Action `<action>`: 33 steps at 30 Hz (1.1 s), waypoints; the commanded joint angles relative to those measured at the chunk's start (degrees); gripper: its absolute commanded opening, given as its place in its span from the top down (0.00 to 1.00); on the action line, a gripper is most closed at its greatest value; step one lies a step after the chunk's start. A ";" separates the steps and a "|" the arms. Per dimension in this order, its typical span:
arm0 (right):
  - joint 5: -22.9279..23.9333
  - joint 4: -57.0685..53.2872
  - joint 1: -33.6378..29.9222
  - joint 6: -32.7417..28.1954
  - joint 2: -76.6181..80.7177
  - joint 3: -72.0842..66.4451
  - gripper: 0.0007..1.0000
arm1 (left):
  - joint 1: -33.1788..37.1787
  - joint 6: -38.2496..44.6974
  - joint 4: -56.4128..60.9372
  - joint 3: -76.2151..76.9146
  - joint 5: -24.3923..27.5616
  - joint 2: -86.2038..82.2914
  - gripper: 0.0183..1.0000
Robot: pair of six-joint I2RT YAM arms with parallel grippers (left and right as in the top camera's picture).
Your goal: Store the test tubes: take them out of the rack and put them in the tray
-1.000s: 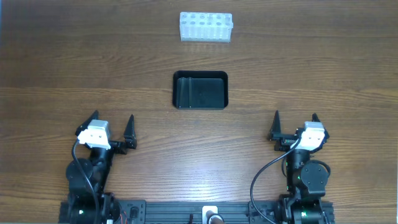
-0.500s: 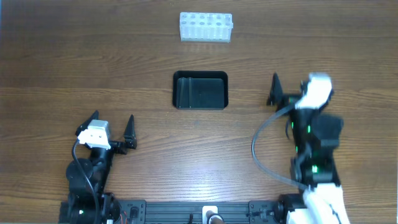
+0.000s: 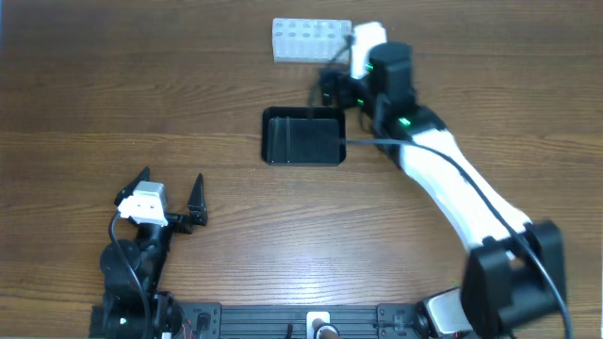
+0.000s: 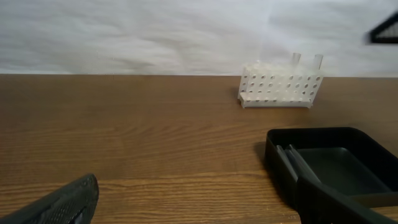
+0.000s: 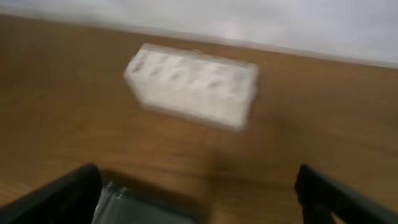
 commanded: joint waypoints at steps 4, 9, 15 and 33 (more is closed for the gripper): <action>6.97 -6.99 3.98 4.26 13.79 17.75 0.02 | 0.31 -0.63 -0.09 -0.24 0.74 -0.46 0.00; 9.29 -8.66 4.11 5.51 20.76 25.66 0.04 | 0.31 -0.63 -0.09 -0.24 0.76 -0.46 0.00; 10.56 -7.89 4.09 5.70 25.92 29.83 0.03 | 0.31 -0.63 -0.09 -0.24 0.74 -0.46 0.00; 13.27 2.32 3.21 5.73 31.39 30.42 0.05 | 0.31 -0.63 -0.09 -0.24 0.74 -0.46 0.00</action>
